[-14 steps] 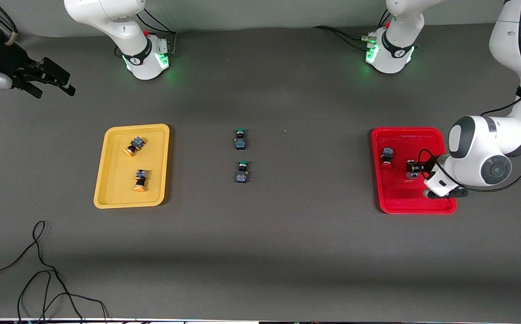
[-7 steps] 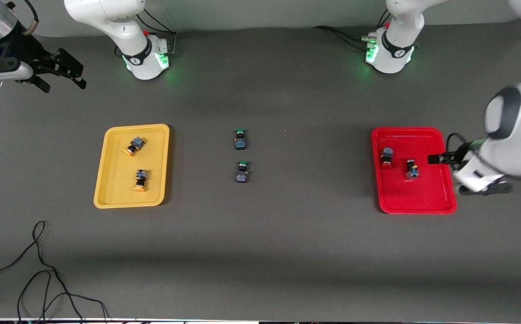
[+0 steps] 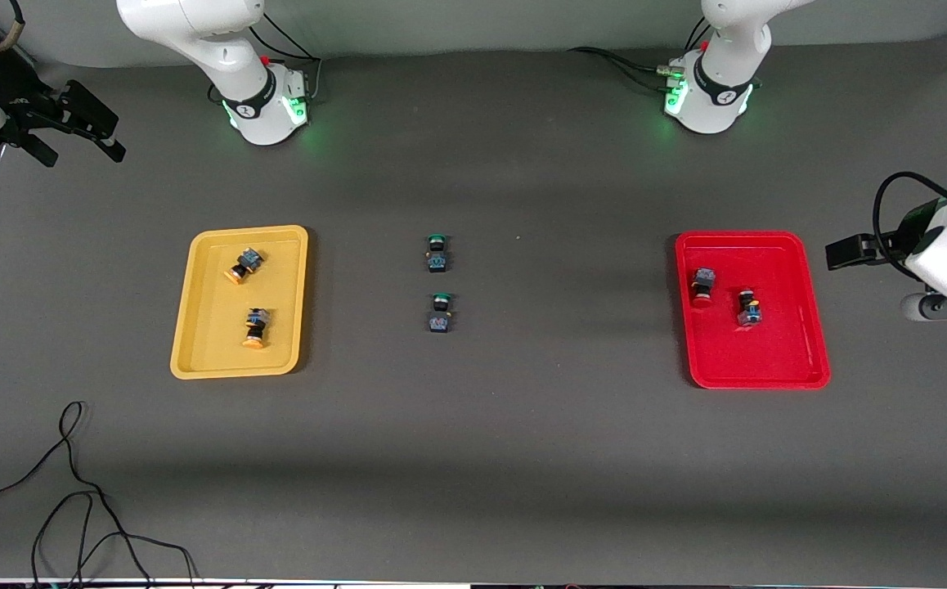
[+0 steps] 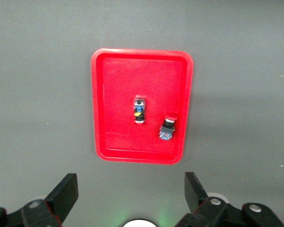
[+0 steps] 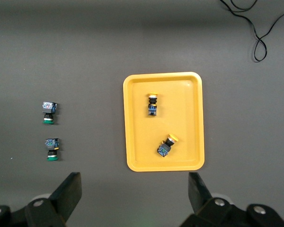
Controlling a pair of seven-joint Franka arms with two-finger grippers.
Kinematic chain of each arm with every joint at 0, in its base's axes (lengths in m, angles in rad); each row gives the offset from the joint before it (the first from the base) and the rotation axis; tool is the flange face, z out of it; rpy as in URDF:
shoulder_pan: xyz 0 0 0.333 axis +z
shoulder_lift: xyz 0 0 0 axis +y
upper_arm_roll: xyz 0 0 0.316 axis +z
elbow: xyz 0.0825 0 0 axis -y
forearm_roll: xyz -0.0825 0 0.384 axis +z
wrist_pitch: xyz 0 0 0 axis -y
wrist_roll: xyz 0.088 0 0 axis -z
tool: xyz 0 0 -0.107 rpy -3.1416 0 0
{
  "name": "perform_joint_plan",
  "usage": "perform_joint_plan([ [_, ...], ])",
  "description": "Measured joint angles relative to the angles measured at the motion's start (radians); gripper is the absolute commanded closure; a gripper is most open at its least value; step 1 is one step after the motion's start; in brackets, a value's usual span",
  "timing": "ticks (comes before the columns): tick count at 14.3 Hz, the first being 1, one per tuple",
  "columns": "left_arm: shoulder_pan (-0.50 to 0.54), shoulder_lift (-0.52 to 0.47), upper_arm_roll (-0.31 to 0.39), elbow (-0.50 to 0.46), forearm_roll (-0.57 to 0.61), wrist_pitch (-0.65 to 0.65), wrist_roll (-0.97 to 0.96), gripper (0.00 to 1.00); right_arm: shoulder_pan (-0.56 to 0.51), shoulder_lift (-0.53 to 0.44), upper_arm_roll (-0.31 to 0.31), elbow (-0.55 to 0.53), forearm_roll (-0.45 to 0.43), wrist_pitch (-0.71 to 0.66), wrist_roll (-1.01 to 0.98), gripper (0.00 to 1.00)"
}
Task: Place red and yellow buttons in trays
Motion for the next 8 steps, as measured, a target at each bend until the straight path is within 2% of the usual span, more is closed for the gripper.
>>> perform_joint_plan([
  [2,-0.027,-0.018,0.026,-0.002,-0.017,0.004,0.015,0.0,-0.018,0.001,0.0,0.004,0.0,-0.048,0.0,0.0],
  [3,-0.093,-0.033,0.095,-0.006,-0.025,0.007,0.019,0.0,-0.035,0.001,0.0,0.006,0.0,-0.068,0.0,0.0],
  [5,-0.267,-0.075,0.28,-0.039,-0.051,0.042,0.027,0.0,-0.052,0.002,-0.003,0.007,0.0,-0.077,-0.001,0.0],
  [6,-0.313,-0.104,0.329,-0.083,-0.057,0.086,0.041,0.0,-0.052,0.003,-0.003,0.008,0.0,-0.078,-0.001,0.0],
  [8,-0.342,-0.16,0.363,-0.189,-0.065,0.167,0.069,0.0,-0.052,0.006,-0.002,0.016,0.0,-0.078,-0.001,0.0],
])
